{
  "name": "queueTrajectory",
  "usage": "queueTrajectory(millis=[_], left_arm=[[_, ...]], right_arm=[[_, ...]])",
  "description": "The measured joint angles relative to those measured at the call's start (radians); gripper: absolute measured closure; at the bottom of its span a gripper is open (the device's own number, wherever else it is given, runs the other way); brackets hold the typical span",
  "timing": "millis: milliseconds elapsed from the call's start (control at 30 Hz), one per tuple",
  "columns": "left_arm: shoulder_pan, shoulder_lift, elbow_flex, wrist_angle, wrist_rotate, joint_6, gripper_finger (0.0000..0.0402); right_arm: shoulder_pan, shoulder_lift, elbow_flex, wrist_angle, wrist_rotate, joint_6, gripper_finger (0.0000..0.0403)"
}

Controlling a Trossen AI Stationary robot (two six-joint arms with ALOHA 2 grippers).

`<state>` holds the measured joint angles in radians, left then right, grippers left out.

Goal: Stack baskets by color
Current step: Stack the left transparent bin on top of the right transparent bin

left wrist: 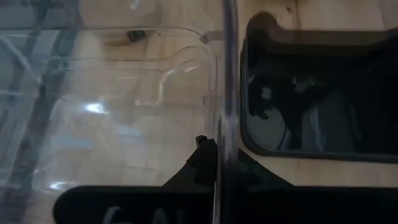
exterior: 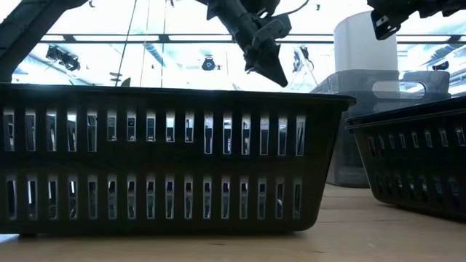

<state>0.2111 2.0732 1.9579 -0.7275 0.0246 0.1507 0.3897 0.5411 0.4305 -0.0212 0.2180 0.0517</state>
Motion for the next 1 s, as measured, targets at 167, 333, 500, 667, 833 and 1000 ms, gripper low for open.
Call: queueTrajectory(millis=[167,333,500,667,833,1000], left_arm=[[-0.001,0.003,0.0,-0.01,0.002,-0.004,0.0391],[-0.004,0.003,0.0,0.005,-0.008,-0.006,0.036],[-0.006,0.003,0.0,-0.013,-0.025,-0.006,0.0294],[-0.012,0.0,0.0,-0.019,-0.025,0.003,0.0254],[-0.03,0.0,-0.001,-0.038,-0.08,0.05,0.0265],[-0.043,0.0,-0.001,-0.077,-0.111,0.054,0.0347]], right_arm=[[0.0,0.0,0.0,0.001,0.0,0.0,0.0278],[0.0,0.0,0.0,0.001,0.0,-0.001,0.0278],[0.0,0.0,0.0,0.0,0.0,0.001,0.0278],[0.0,0.0,0.0,0.0,0.0,0.006,0.0278],[0.0,0.0,0.0,0.0,0.0,0.009,0.0278],[0.0,0.0,0.0,0.0,0.0,0.017,0.0278]])
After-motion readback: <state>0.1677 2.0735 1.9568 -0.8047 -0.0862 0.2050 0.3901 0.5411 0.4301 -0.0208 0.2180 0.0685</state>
